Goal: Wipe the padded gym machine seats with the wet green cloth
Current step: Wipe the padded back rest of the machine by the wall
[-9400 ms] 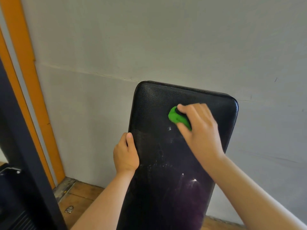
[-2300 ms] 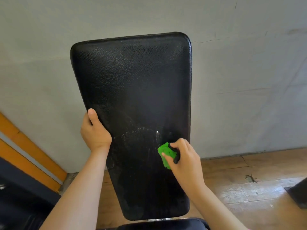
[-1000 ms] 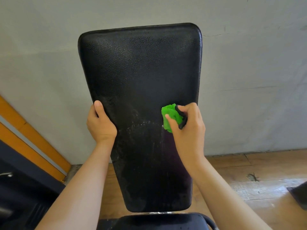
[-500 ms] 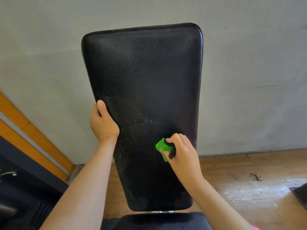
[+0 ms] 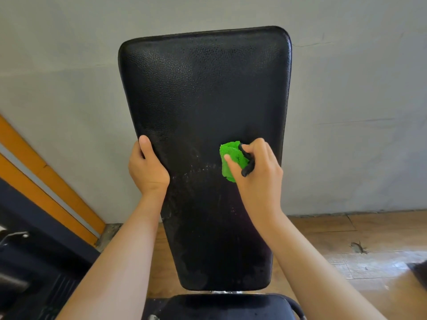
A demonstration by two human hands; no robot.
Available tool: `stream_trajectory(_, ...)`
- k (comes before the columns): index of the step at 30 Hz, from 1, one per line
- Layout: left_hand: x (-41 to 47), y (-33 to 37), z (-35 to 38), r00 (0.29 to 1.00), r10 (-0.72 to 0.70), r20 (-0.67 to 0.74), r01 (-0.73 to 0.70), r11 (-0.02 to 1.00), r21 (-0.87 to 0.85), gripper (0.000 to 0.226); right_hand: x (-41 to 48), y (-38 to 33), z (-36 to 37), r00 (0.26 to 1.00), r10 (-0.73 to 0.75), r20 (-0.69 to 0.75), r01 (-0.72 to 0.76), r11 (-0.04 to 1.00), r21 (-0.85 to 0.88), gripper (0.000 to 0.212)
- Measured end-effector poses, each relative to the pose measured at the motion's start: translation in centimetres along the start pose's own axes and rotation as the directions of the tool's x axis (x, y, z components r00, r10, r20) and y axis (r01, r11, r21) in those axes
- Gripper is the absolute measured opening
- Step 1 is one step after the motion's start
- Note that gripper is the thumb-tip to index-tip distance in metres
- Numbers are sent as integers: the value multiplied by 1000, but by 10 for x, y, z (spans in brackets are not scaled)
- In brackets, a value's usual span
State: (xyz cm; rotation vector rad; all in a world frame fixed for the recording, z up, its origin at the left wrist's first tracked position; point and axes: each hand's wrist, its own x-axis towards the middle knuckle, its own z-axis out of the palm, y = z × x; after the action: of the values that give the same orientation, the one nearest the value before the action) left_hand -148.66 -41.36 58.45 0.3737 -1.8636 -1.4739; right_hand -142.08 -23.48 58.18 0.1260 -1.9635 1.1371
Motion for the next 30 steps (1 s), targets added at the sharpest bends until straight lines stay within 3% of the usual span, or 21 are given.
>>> stream_trajectory(6, -1, -1, -1, 1000, 17, 12, -17, 1000, 14, 42, -35, 6, 11, 970, -60, 235, 83, 993, -86, 35)
stream_trajectory(12, 1, -3, -2, 999, 49, 25, -49, 999, 13, 41, -49, 9, 10, 941, 64, 333, -35, 995, -93, 30)
stream_trajectory(15, 1, -2, -2, 999, 45, 23, -46, 999, 17, 41, -37, 4, 4, 958, 28, 285, 1, 995, -101, 33)
stream_trajectory(24, 4, -7, 0, 1000, 12, 28, -12, 1000, 0, 40, 22, -19, -2, 999, 44, -32, -43, 998, 36, 31)
stream_trajectory(30, 2, -3, 1, 1000, 9, 19, -9, 1000, 15, 41, -11, -13, 13, 997, -50, 58, 53, 997, -53, 31)
